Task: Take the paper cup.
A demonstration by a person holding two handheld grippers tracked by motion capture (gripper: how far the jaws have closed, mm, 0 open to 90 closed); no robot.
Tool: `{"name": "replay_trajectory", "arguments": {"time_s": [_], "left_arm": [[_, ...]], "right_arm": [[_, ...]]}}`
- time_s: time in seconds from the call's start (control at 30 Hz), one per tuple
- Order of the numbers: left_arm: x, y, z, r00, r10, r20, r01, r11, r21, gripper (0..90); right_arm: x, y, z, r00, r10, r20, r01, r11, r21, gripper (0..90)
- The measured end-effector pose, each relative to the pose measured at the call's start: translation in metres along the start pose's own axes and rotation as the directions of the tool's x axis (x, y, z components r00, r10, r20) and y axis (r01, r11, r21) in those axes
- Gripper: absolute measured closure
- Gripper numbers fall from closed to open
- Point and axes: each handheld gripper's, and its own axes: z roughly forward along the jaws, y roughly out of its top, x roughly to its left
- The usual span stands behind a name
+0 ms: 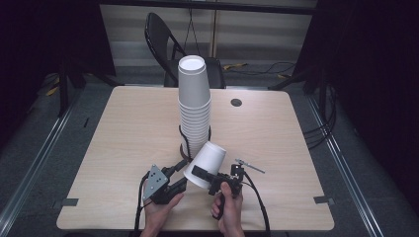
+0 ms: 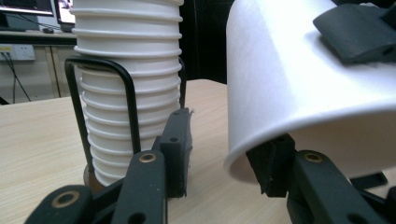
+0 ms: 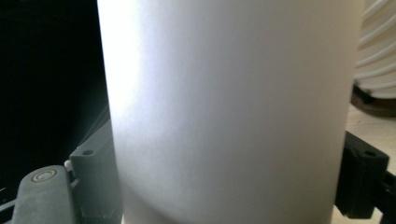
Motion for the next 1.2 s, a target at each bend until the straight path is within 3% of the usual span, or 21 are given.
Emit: {"name": "replay_trajectory", "arguments": {"time_s": [0.53,0.83,1.0,1.2], "left_arm": [[-0.006,0.000,0.005,0.9991,0.021,-0.038,-0.022,0.9993,-0.030,67.0],[-0.009,0.003,0.004,0.9980,0.005,-0.063,-0.009,0.9980,-0.063,79.4],[-0.008,0.003,0.003,0.9985,0.004,-0.055,-0.008,0.9976,-0.069,83.3],[-0.008,0.002,0.002,0.9988,-0.015,-0.046,0.012,0.9978,-0.065,85.9]], "right_arm": [[0.004,-0.008,0.009,0.9986,0.050,-0.016,-0.049,0.998,0.038,14.3],[0.004,-0.013,0.016,0.9979,0.060,-0.022,-0.059,0.995,0.077,13.2],[0.004,-0.011,0.016,0.9975,0.057,-0.042,-0.054,0.995,0.081,11.2],[0.005,-0.008,0.012,0.9993,0.020,-0.030,-0.019,0.999,0.050,10.1]]}}
